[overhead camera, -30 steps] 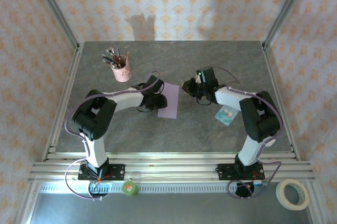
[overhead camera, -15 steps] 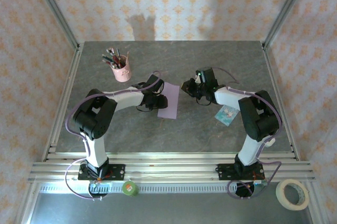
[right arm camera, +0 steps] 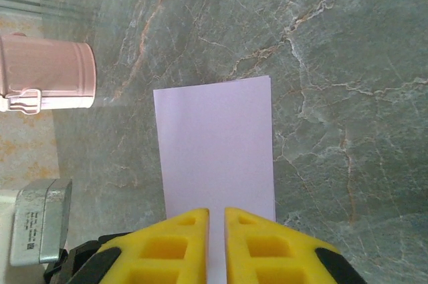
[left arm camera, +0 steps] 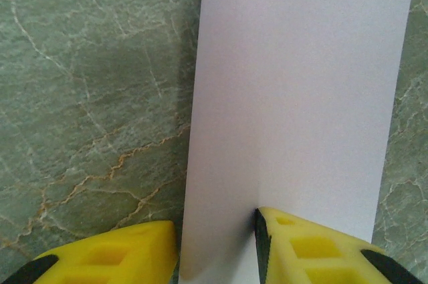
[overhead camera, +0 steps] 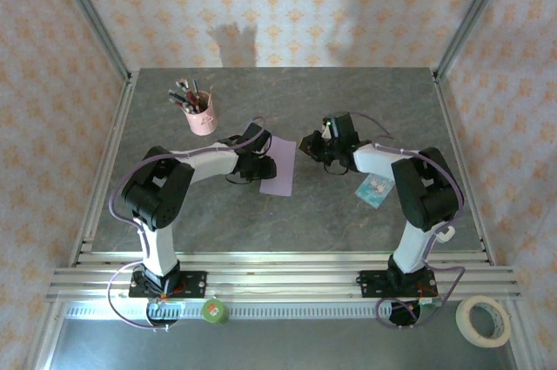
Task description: Fold a paper plane with a square sheet of paper (pick it up from the middle)
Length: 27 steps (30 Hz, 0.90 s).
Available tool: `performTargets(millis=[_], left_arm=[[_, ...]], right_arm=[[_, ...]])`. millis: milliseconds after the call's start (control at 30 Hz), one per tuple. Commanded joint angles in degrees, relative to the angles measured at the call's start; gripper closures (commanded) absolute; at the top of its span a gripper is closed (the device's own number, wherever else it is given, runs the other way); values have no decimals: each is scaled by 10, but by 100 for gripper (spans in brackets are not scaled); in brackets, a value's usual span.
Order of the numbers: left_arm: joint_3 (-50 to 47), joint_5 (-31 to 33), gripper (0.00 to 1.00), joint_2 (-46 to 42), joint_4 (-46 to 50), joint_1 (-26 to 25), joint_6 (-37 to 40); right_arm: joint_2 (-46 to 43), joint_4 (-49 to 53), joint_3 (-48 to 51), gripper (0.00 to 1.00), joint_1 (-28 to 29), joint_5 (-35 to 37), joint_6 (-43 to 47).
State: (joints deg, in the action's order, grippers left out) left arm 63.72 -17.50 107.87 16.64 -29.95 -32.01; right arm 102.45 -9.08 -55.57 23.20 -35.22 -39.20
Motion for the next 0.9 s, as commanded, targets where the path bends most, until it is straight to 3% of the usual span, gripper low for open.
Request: performTargets(millis=[0, 367, 867], left_arm=[[-25, 8, 61, 72, -23, -3, -13], [-29, 10, 61, 78, -26, -3, -56], [-30, 2, 61, 84, -29, -3, -44]], right_arm=[[7, -11, 0, 87, 4, -6, -4], [18, -12, -1, 86, 10, -12, -4], [41, -13, -13, 87, 28, -22, 5]])
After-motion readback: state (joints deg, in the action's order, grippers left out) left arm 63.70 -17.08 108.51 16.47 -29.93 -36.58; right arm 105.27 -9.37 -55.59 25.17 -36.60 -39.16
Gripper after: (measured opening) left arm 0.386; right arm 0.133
